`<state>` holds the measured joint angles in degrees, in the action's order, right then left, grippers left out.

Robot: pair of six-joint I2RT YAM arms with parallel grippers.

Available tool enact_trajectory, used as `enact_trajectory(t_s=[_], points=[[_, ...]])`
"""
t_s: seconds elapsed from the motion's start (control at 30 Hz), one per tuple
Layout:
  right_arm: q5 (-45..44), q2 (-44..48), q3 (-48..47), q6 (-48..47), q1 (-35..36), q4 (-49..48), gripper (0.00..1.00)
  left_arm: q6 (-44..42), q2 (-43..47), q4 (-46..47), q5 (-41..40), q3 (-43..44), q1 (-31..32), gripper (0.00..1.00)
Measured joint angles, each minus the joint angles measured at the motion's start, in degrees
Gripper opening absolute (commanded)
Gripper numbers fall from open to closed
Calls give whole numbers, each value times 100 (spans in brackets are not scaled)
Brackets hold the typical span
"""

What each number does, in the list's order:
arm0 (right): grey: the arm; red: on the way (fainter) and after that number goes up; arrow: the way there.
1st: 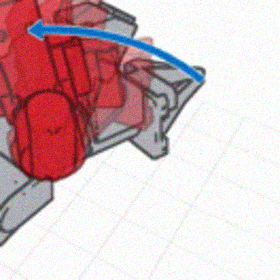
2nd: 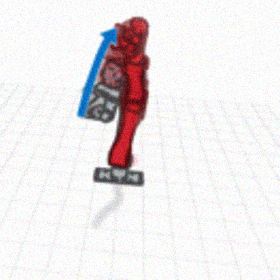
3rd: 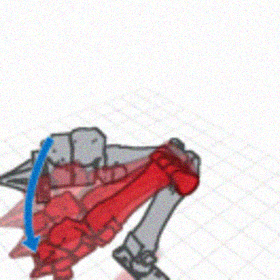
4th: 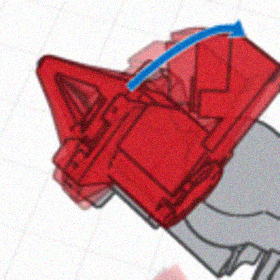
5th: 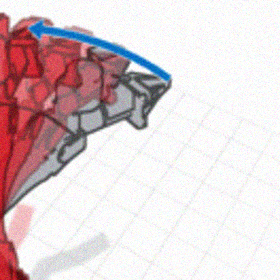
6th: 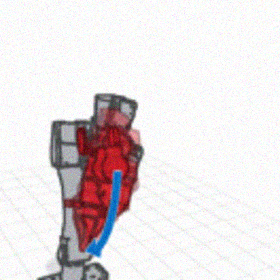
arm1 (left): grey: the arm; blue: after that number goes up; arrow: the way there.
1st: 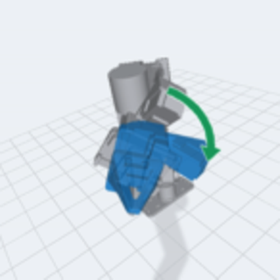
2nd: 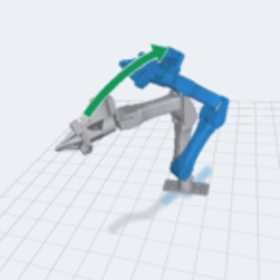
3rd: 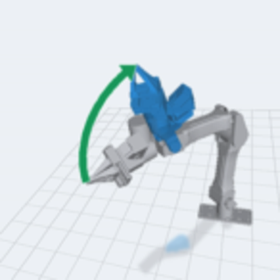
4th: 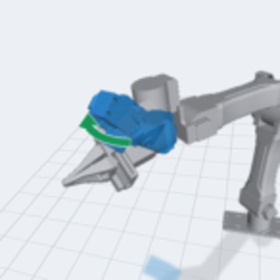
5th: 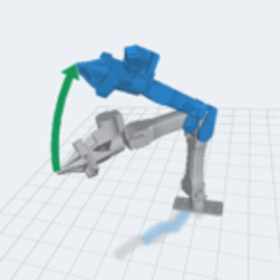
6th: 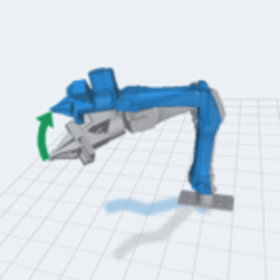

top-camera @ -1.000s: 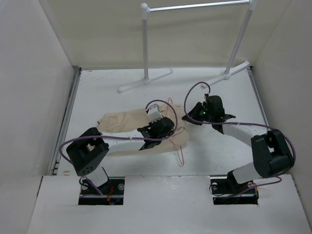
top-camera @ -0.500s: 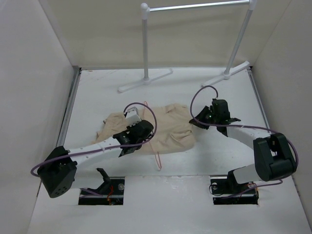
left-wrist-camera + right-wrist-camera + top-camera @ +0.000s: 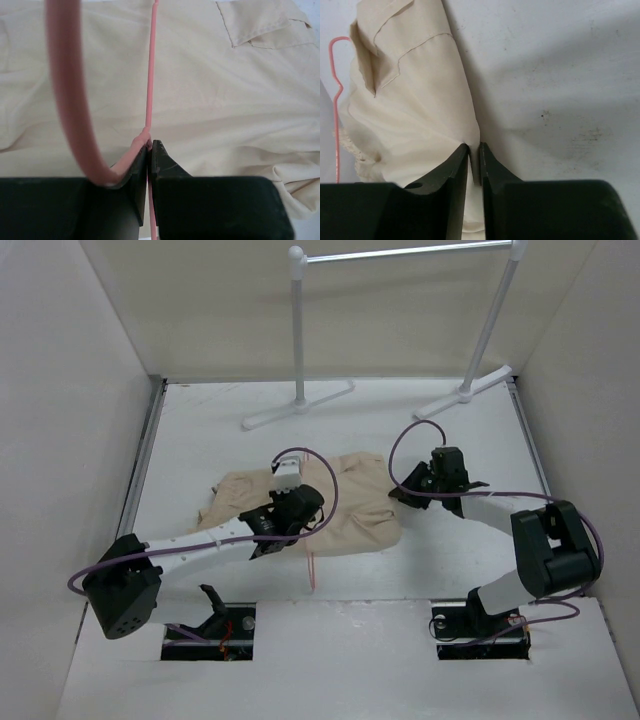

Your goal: Place the trousers on the hanger

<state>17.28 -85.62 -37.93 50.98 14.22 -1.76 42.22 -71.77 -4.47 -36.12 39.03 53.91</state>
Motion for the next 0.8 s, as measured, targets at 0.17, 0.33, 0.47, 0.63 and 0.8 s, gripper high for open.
enact_trajectory(t_s=[0.17, 0.33, 0.47, 0.63, 0.8], points=[[-136, 76, 2, -35, 9, 57, 55, -286, -92, 2, -7, 210, 59, 0], [-278, 914, -4, -192, 50, 492, 60, -376, 20, -28, -87, 483, 210, 0], [-387, 2092, -72, -415, 402, 866, 43, -407, 133, -59, -186, 752, 304, 0], [-197, 3165, -221, -647, 1635, 901, 31, -442, 146, -98, -221, 1069, 350, 0], [-87, 3189, -232, -772, 3088, 647, 59, -525, 146, -146, -251, 1338, 354, 0]])
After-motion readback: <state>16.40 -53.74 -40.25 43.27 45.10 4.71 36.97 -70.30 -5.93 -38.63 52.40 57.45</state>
